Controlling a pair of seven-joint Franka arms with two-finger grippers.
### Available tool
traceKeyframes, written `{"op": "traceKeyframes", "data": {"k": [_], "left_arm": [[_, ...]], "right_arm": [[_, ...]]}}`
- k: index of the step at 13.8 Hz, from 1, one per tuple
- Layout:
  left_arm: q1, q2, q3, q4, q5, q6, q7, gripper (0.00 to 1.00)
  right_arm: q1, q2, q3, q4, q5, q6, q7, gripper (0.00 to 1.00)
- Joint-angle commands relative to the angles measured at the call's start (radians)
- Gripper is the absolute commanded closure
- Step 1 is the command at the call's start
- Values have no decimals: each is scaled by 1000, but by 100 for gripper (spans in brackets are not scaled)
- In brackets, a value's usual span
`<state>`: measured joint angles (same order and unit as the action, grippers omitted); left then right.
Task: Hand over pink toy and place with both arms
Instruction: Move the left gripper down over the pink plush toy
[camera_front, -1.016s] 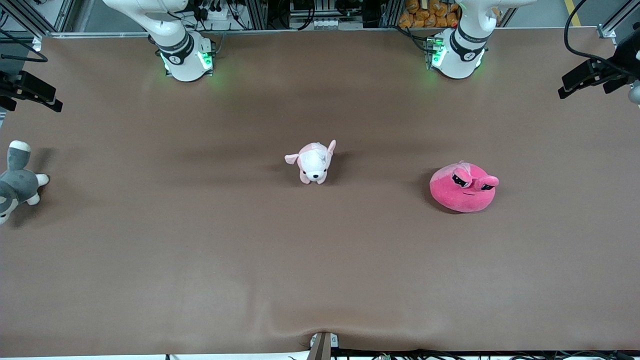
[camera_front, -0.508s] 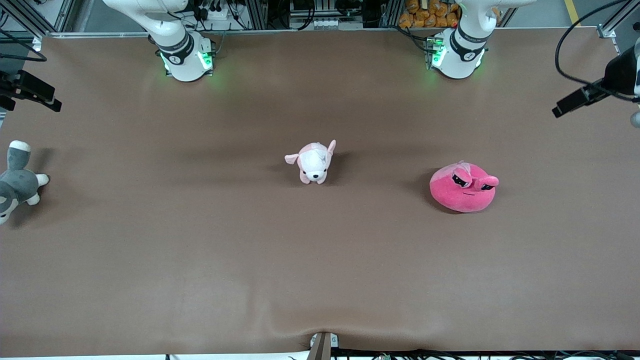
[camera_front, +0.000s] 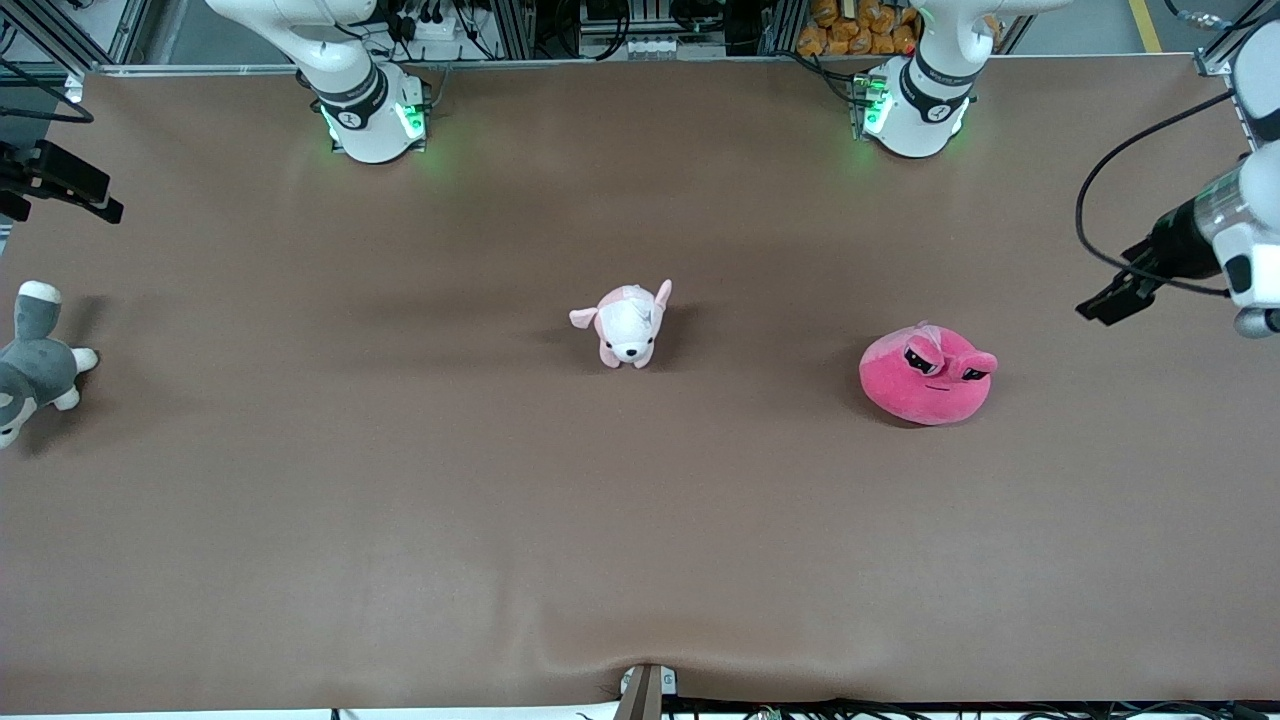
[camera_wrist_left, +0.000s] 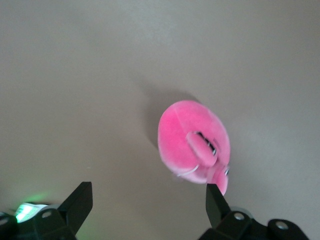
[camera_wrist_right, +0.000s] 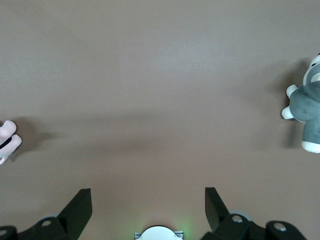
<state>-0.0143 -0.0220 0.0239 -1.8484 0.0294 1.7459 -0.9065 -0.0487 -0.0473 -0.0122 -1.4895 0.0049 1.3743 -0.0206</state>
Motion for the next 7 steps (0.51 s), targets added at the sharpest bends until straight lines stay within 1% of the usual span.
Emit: {"op": "traceKeyframes", "data": {"k": [1, 3, 5, 7], "left_arm": [[-3, 2, -15, -38, -20, 53, -202, 0], [-4, 42, -27, -40, -51, 64, -319, 0], [-4, 82, -39, -41, -94, 128, -473, 0], [-4, 126, -68, -41, -115, 191, -644, 0]], "right_arm": [[0, -6, 3, 2, -5, -8, 7, 0], [9, -6, 5, -3, -6, -8, 7, 0], [9, -6, 6, -2, -6, -8, 7, 0], [6, -6, 6, -1, -6, -8, 7, 0]]}}
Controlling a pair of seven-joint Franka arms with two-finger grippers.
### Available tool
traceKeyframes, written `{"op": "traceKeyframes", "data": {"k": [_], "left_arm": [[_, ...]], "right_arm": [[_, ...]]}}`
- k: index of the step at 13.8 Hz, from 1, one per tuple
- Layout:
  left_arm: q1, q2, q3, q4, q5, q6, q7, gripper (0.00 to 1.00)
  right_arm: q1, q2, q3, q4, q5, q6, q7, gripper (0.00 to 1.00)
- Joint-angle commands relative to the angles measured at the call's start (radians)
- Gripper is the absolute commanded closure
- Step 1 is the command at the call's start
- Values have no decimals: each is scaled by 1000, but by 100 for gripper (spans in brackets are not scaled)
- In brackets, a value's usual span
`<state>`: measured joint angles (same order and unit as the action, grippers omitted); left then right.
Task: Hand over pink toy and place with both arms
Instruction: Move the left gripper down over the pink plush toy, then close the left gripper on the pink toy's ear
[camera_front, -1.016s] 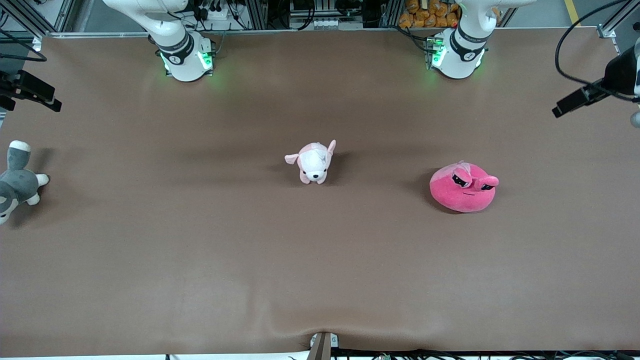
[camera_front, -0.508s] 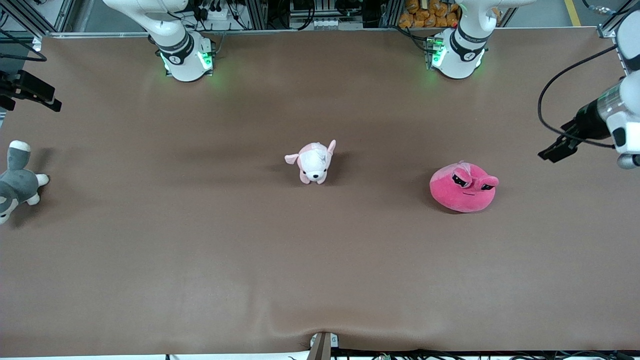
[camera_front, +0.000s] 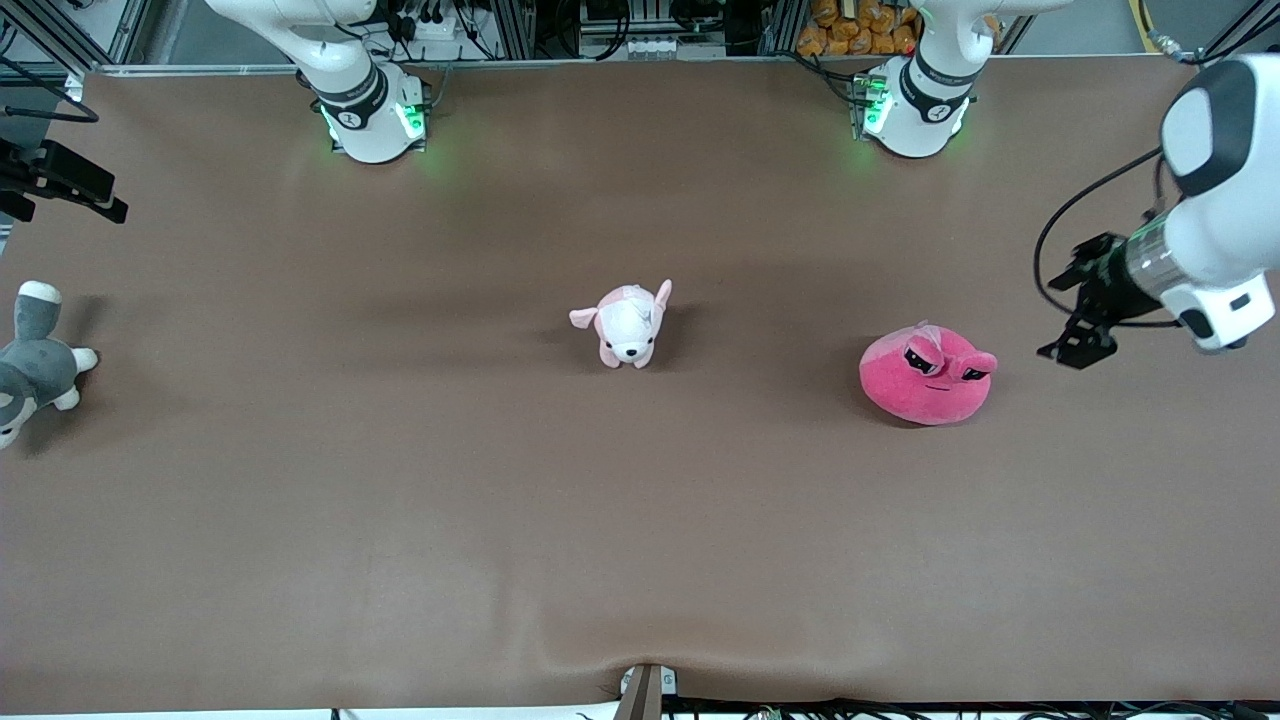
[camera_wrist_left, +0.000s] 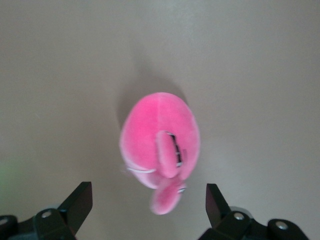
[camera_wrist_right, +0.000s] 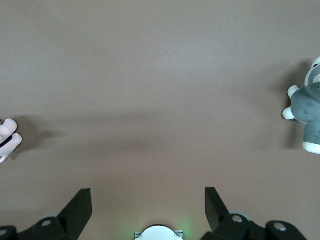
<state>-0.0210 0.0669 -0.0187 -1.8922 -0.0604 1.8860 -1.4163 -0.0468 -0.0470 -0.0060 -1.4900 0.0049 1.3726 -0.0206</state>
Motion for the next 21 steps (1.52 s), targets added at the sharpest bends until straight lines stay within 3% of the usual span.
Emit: {"op": "traceKeyframes", "data": {"k": [1, 4, 9, 15, 21], "left_arm": [[3, 57, -36, 2, -27, 70, -200, 0], [4, 96, -44, -4, -39, 88, -358, 0], [4, 88, -46, -79, -27, 90, -337, 0], [12, 76, -47, -182, -27, 229, -329, 0], [16, 105, -47, -182, -56, 245, -331, 39]], "right_arm": [[7, -5, 0, -3, -6, -7, 7, 0], [5, -4, 0, -4, -6, 0, 7, 0], [7, 2, -2, -3, -20, 8, 4, 0], [1, 4, -2, -3, -10, -6, 7, 0], [2, 2, -2, 0, -10, -76, 5, 0]]}}
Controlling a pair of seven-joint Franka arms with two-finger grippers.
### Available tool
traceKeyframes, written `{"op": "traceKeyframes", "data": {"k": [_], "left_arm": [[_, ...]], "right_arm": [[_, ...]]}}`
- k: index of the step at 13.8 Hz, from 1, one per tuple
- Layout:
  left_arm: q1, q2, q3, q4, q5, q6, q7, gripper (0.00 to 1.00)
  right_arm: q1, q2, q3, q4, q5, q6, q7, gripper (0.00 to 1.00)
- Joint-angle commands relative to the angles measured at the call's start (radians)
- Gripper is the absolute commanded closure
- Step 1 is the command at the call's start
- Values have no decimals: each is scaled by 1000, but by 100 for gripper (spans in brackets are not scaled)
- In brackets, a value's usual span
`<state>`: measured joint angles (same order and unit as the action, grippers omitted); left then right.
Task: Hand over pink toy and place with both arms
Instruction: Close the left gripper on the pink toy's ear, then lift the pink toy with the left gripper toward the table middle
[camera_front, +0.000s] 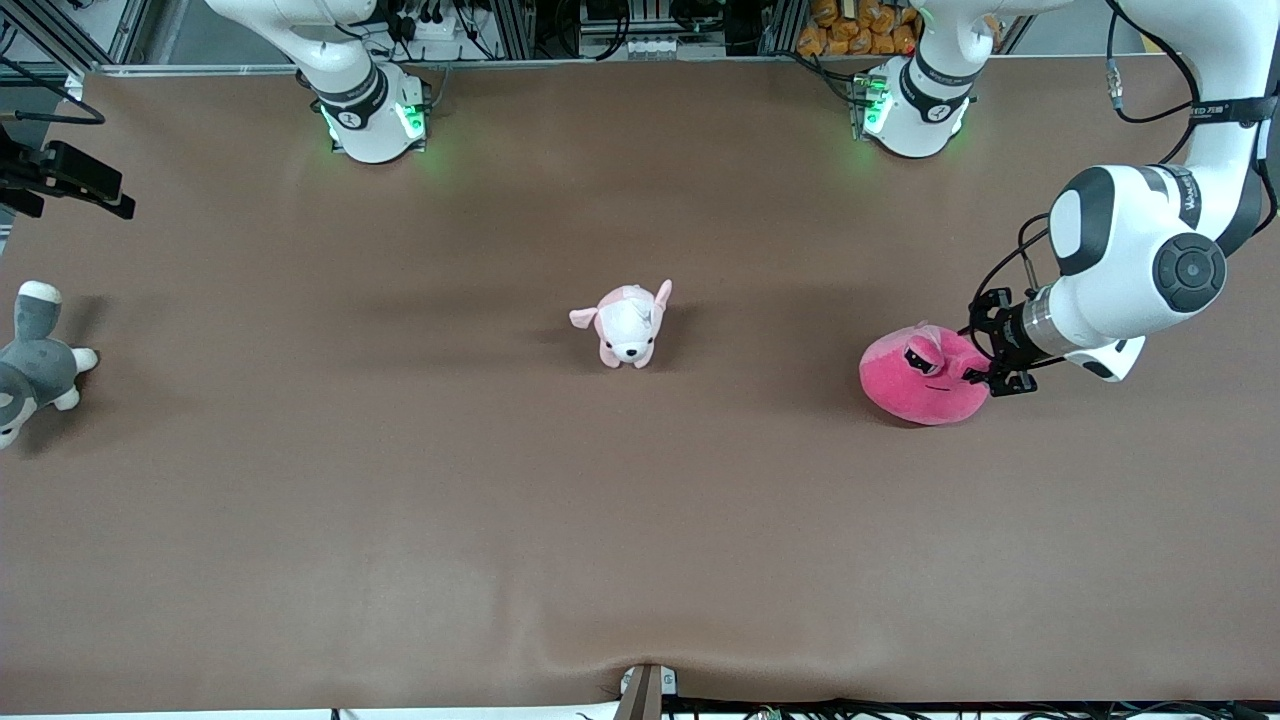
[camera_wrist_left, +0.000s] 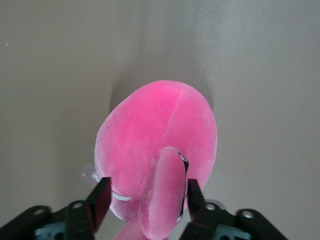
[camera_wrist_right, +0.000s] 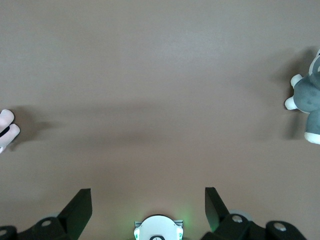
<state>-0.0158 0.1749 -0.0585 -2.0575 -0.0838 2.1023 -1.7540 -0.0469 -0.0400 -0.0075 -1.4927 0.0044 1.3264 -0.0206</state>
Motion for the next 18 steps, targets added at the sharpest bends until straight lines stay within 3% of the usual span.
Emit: {"op": "traceKeyframes", "data": {"k": [1, 3, 6, 11, 15, 18], "left_arm": [[11, 1, -7, -15, -42, 31, 7, 50], [22, 2, -7, -7, -79, 35, 5, 79], [37, 3, -7, 13, -116, 33, 7, 100], [33, -29, -17, 34, -120, -23, 39, 100], [27, -35, -24, 164, -237, -201, 39, 100], [27, -38, -118, 256, -257, -231, -10, 100]], "right_arm": [[2, -4, 0, 5, -9, -42, 5, 0], [4, -4, 0, 5, -9, -41, 4, 0], [2, -4, 0, 5, -10, -38, 5, 0], [2, -4, 0, 5, -15, -36, 4, 0], [2, -4, 0, 5, -15, -36, 4, 0], [4, -3, 0, 5, -14, -36, 4, 0]]}}
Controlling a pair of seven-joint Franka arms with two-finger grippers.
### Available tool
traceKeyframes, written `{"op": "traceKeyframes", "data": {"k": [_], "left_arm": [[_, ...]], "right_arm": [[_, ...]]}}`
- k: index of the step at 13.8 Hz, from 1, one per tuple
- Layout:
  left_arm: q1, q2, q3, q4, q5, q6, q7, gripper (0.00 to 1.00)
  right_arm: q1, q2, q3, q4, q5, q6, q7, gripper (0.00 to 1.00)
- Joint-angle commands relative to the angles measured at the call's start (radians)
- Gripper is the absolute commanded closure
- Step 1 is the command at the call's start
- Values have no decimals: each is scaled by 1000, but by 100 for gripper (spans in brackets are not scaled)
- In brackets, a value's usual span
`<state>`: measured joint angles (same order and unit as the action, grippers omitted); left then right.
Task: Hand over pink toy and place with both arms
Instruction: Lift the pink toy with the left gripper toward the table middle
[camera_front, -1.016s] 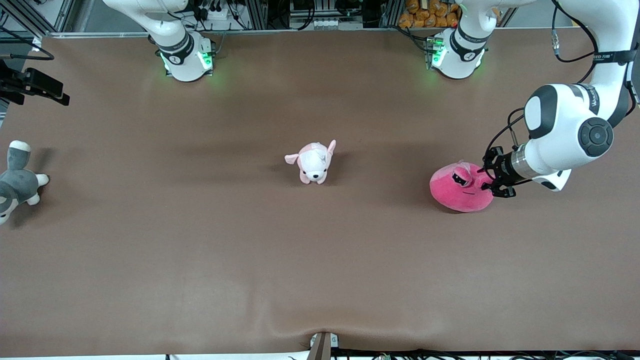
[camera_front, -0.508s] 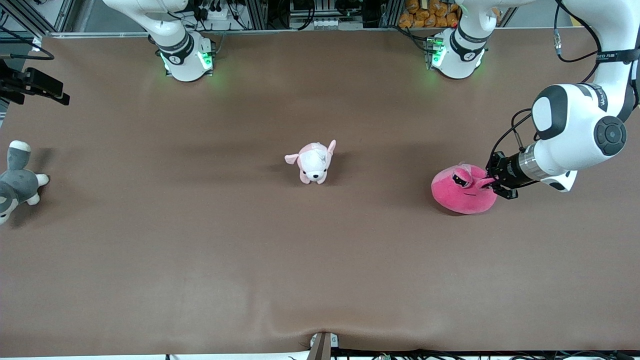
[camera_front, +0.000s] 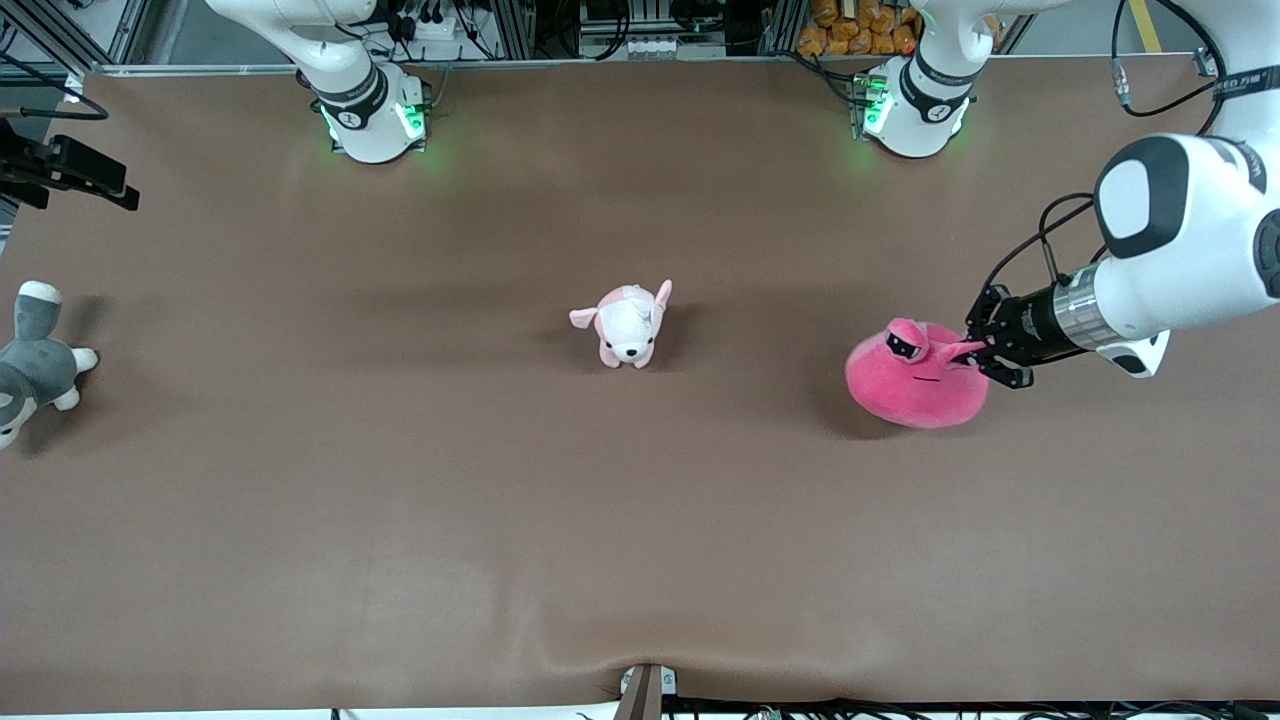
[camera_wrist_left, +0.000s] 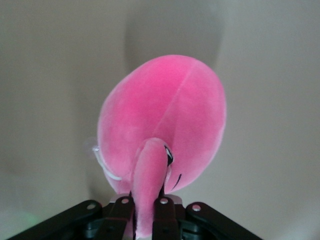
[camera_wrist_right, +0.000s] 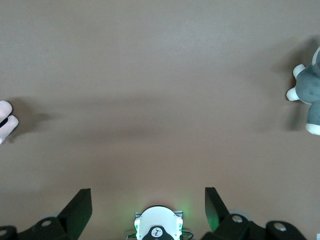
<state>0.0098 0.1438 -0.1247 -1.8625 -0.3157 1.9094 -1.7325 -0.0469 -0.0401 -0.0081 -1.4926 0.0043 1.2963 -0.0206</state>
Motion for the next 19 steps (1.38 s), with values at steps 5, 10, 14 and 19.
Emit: {"op": "traceKeyframes", "data": {"k": [5, 10, 14, 19], "left_arm": [[-13, 5, -191, 203, -55, -55, -241, 100], [-123, 28, -286, 270, -52, -52, -458, 100], [-282, 111, -286, 370, -43, -29, -613, 100], [-415, 165, -286, 408, -43, 91, -768, 100]], "right_arm": [[5, -3, 2, 5, -14, -9, 4, 0], [5, -3, 2, 3, -12, -9, 5, 0], [9, -1, 2, 0, -9, -8, 5, 0], [62, 17, 5, 0, -4, -3, -2, 0]]}}
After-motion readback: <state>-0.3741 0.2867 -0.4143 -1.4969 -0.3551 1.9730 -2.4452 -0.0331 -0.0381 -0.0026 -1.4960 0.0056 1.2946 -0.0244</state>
